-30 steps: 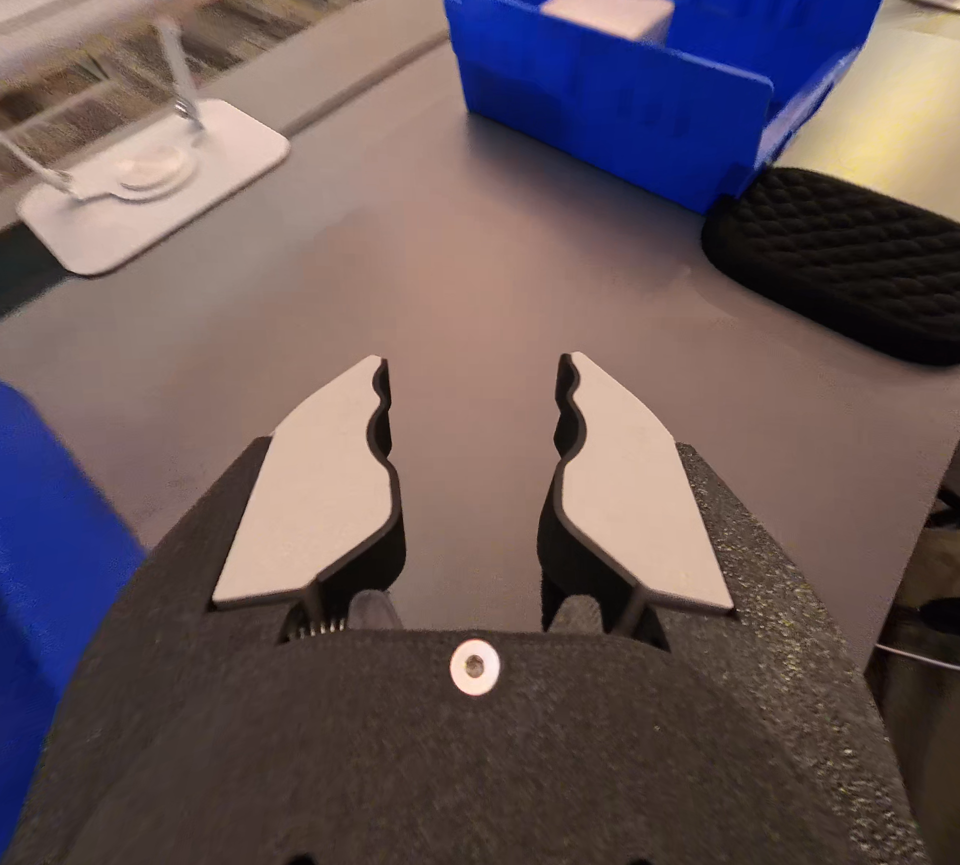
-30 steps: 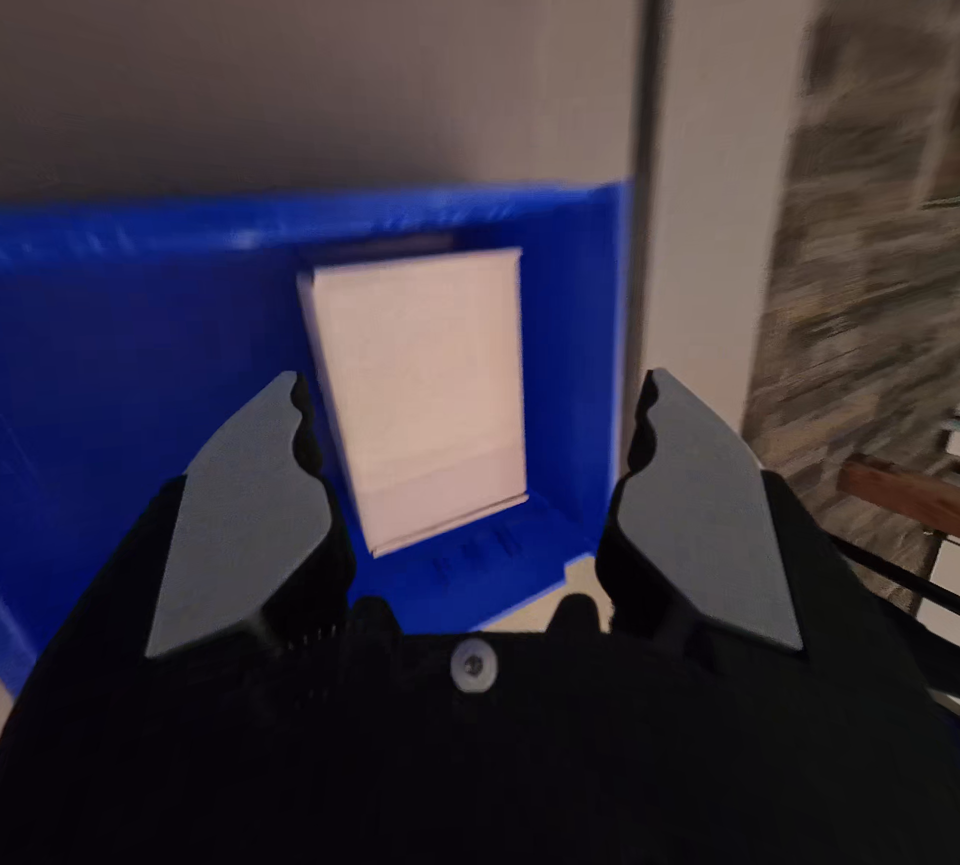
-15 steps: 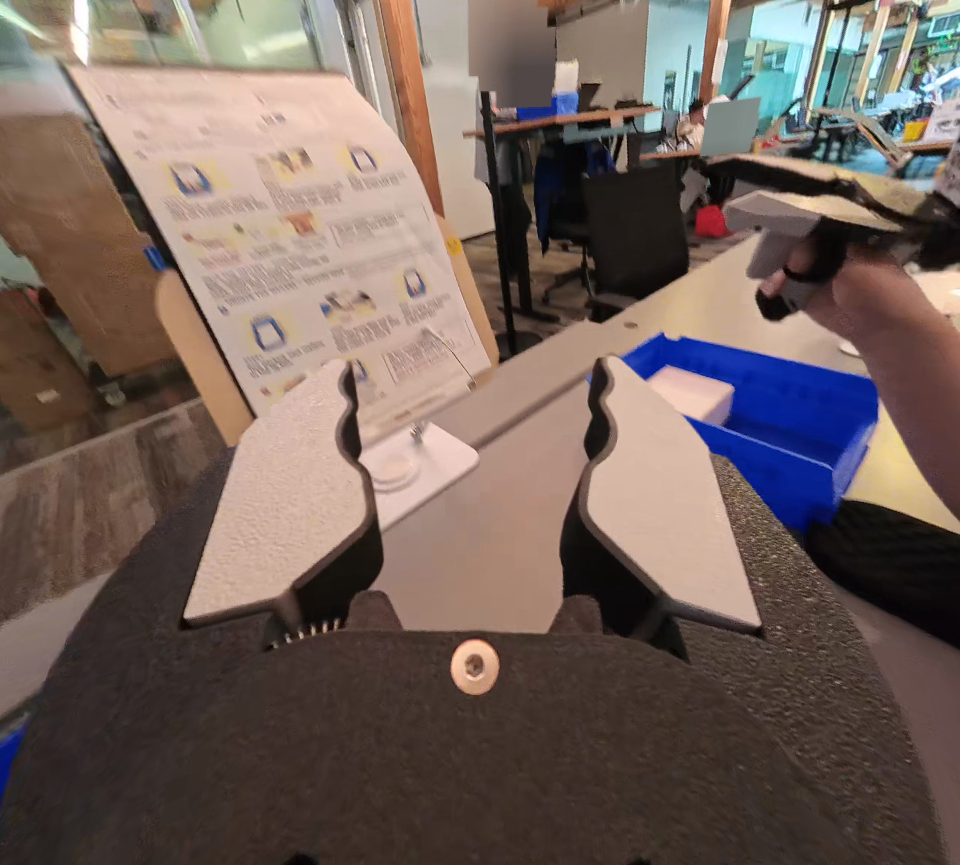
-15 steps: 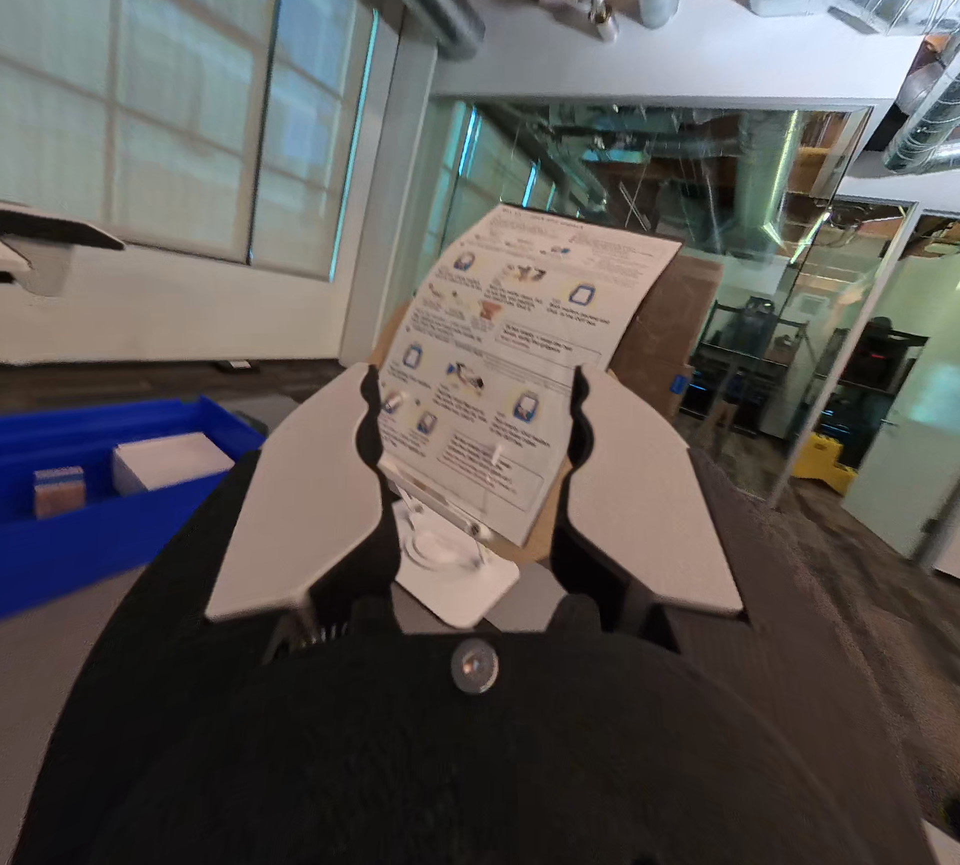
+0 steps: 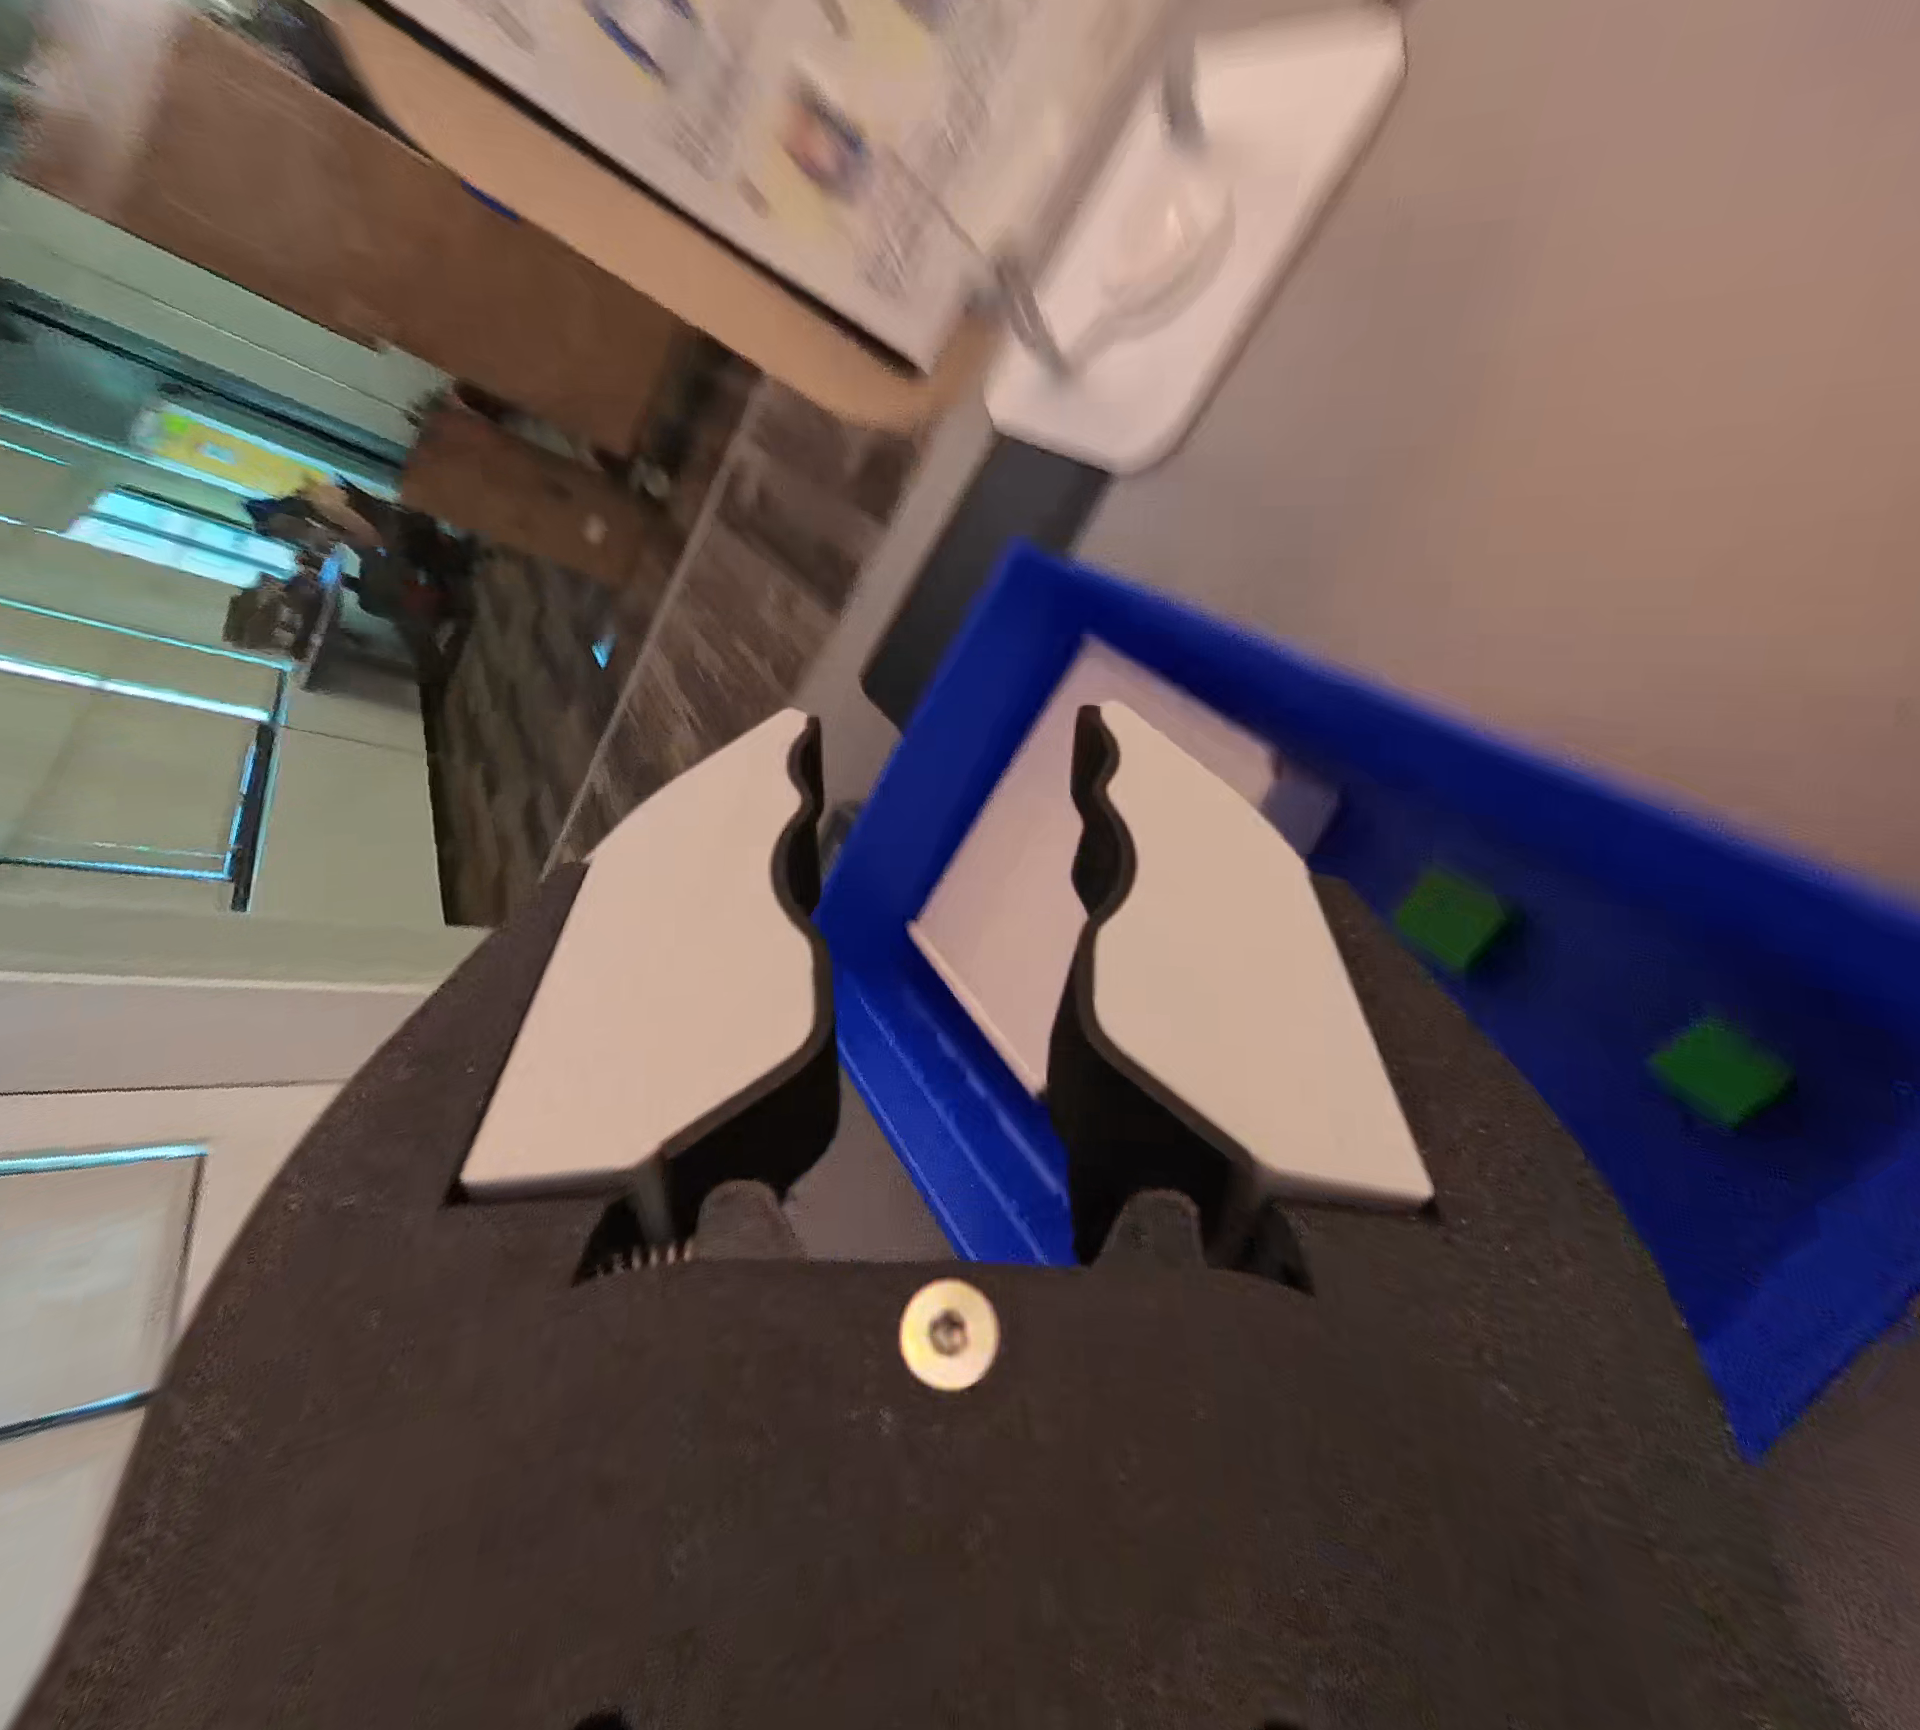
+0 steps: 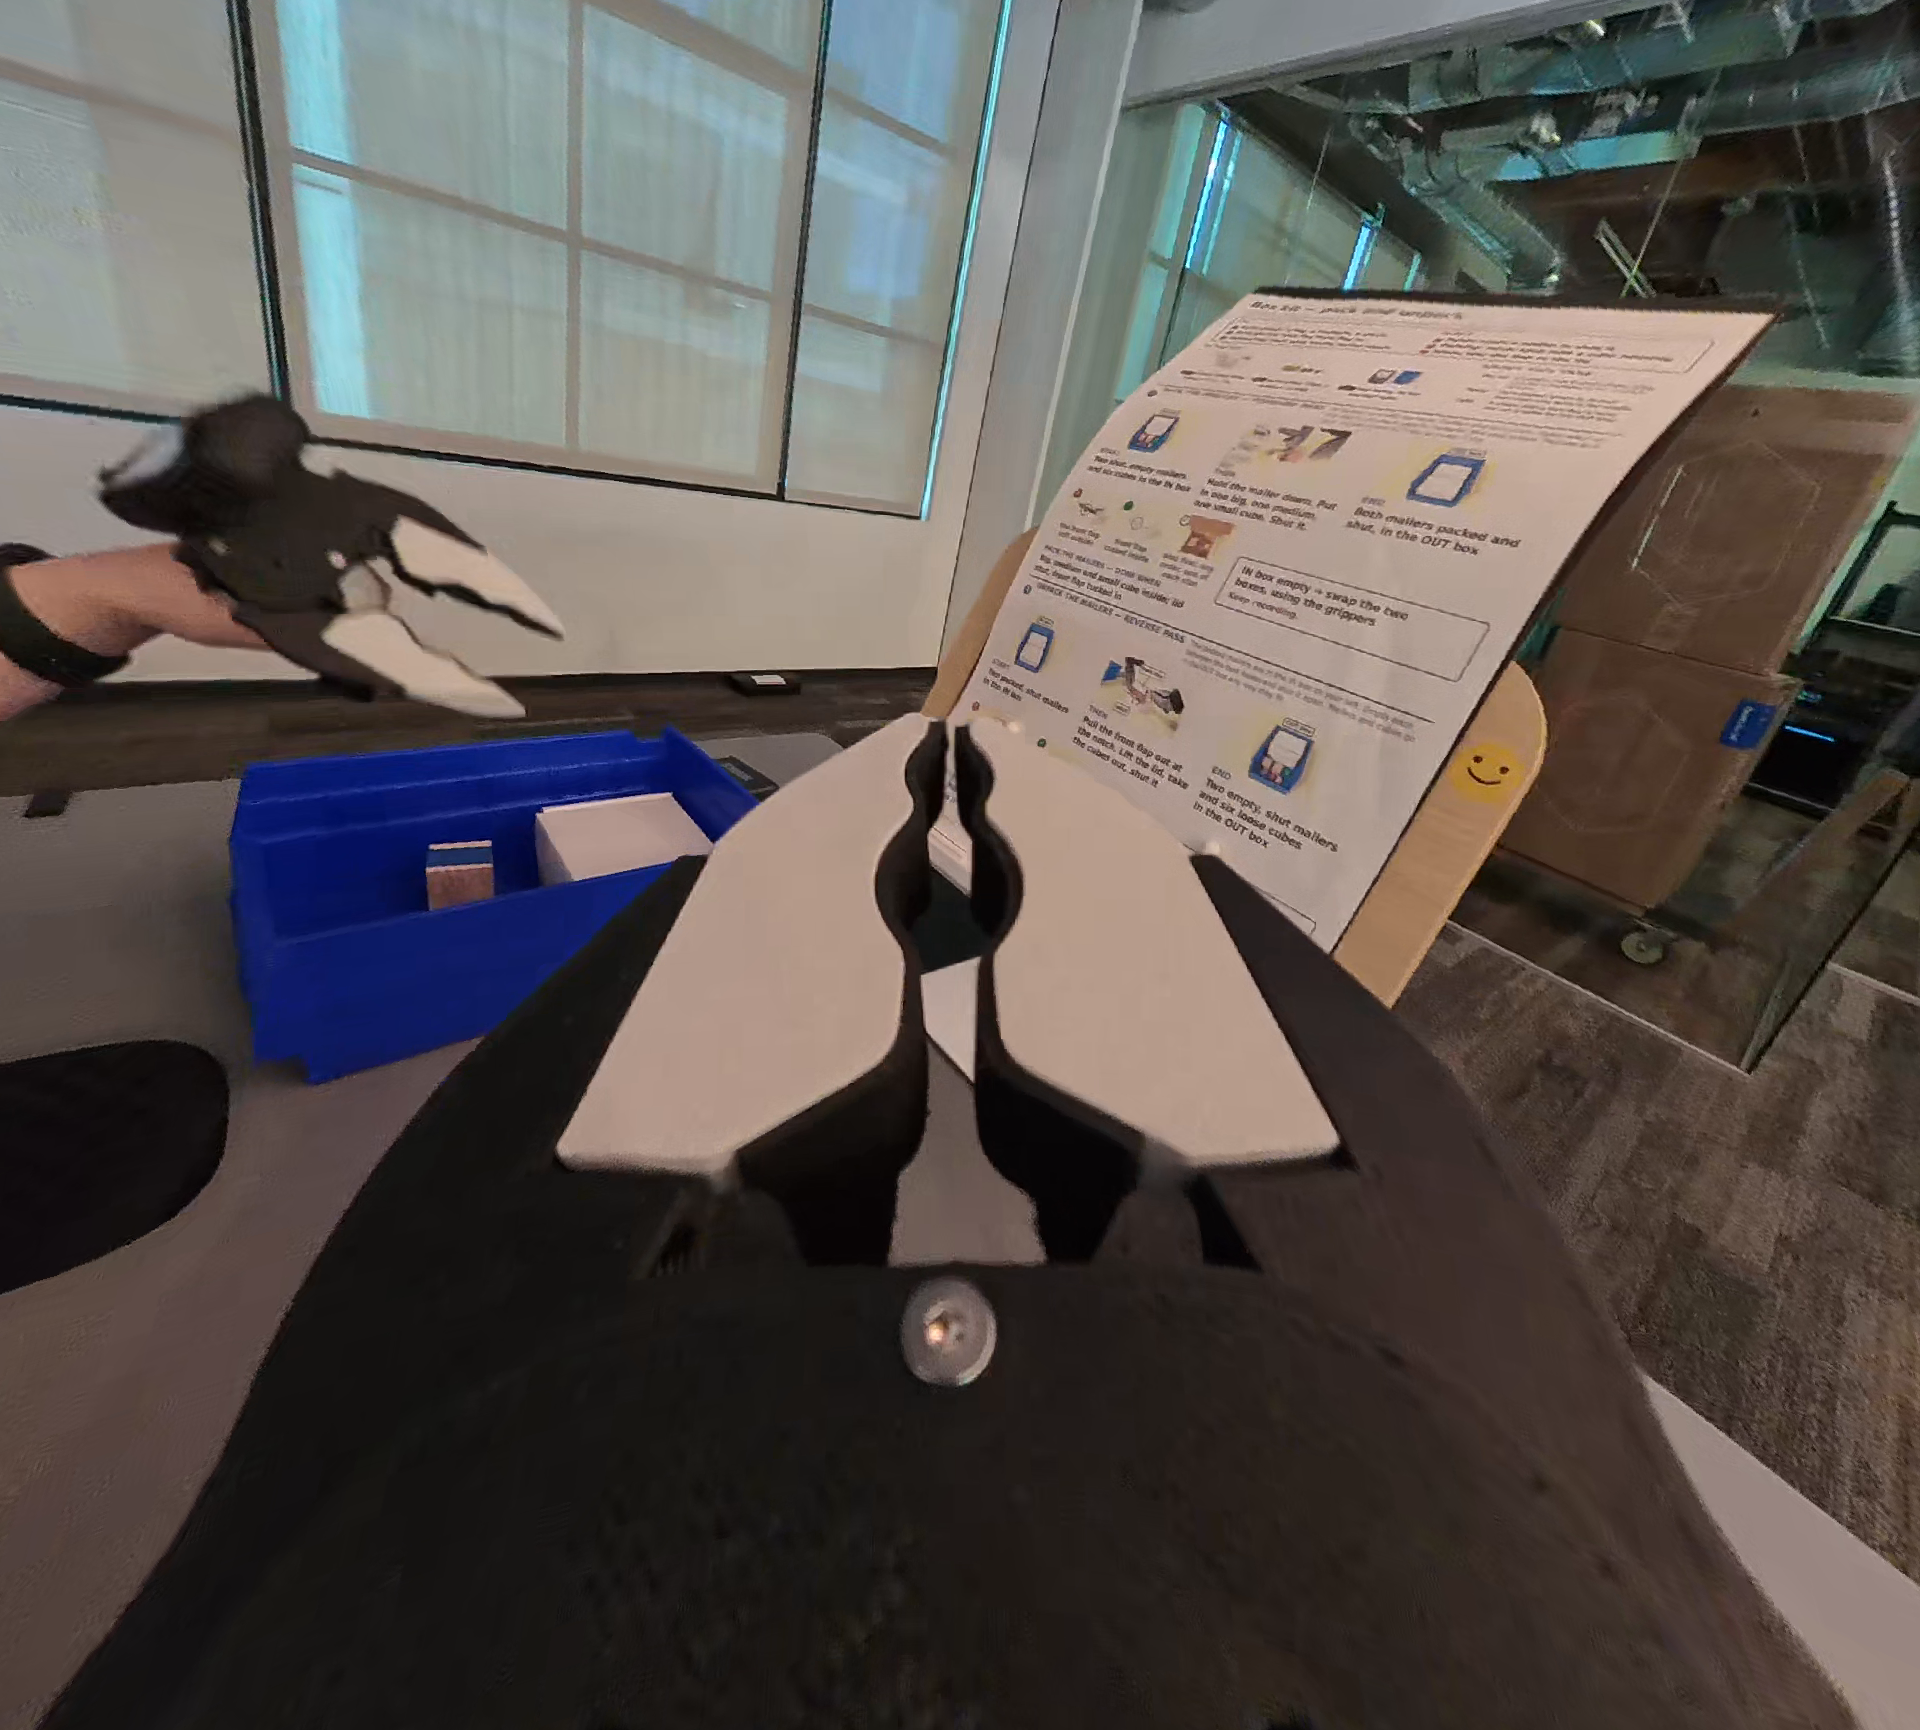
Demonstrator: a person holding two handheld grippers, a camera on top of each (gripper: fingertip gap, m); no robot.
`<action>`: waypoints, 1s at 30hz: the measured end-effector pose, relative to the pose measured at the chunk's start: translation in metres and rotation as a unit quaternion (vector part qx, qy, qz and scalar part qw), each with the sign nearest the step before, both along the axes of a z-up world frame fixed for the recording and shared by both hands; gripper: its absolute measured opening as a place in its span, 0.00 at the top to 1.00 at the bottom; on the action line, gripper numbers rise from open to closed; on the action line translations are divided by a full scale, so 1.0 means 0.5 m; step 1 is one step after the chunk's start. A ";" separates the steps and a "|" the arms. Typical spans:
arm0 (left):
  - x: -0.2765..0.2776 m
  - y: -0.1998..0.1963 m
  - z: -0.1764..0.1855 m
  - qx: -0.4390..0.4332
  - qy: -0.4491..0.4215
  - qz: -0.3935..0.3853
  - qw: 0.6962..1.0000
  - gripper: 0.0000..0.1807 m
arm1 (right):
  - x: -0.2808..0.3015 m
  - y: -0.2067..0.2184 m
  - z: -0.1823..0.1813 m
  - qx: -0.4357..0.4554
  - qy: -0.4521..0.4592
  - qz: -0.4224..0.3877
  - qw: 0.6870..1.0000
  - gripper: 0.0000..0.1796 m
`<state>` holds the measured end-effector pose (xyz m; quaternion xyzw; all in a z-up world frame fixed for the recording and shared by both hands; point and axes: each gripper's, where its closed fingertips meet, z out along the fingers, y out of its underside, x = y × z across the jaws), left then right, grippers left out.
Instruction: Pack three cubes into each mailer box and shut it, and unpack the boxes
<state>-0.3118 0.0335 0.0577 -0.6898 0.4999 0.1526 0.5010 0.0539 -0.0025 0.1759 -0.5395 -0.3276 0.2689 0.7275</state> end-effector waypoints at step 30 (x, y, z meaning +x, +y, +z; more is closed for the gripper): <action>-0.111 0.113 -0.359 -0.193 0.290 0.009 0.937 0.56 | -0.008 0.027 -0.036 0.014 -0.094 -0.095 0.991 0.85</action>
